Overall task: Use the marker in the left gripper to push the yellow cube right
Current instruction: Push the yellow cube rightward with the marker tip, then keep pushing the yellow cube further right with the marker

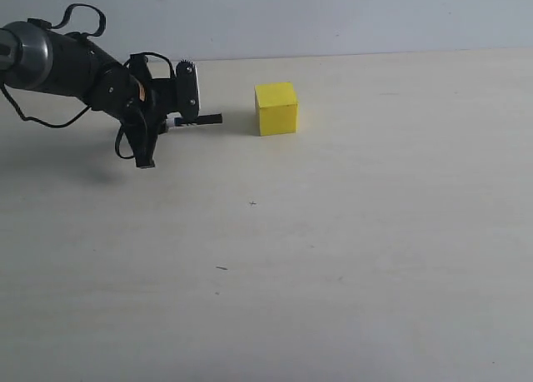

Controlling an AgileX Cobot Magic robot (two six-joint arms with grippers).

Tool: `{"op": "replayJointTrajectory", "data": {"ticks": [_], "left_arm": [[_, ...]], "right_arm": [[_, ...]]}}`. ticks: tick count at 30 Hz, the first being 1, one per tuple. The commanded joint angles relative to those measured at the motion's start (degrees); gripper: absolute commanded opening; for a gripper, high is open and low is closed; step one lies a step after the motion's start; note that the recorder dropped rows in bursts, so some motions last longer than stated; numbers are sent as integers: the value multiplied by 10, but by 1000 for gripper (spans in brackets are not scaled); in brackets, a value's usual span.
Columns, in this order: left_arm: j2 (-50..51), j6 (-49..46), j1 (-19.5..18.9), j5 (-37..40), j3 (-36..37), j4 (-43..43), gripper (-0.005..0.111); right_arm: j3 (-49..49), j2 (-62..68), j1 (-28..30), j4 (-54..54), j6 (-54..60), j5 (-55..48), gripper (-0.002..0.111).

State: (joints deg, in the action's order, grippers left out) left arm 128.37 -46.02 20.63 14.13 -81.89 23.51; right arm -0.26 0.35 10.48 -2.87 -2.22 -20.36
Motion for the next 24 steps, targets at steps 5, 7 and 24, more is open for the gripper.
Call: {"op": "replayJointTrajectory", "data": {"ticks": [5, 7, 24], "left_arm": [[28, 28, 52, -23, -70, 2, 0], [48, 28, 80, 0, -102, 5, 0], [69, 77, 71, 61, -144, 61, 0]], "right_arm": [[3, -4, 2, 0, 0, 4, 0], [3, -4, 2, 0, 0, 4, 0], [3, -4, 2, -1, 0, 1, 0]]}}
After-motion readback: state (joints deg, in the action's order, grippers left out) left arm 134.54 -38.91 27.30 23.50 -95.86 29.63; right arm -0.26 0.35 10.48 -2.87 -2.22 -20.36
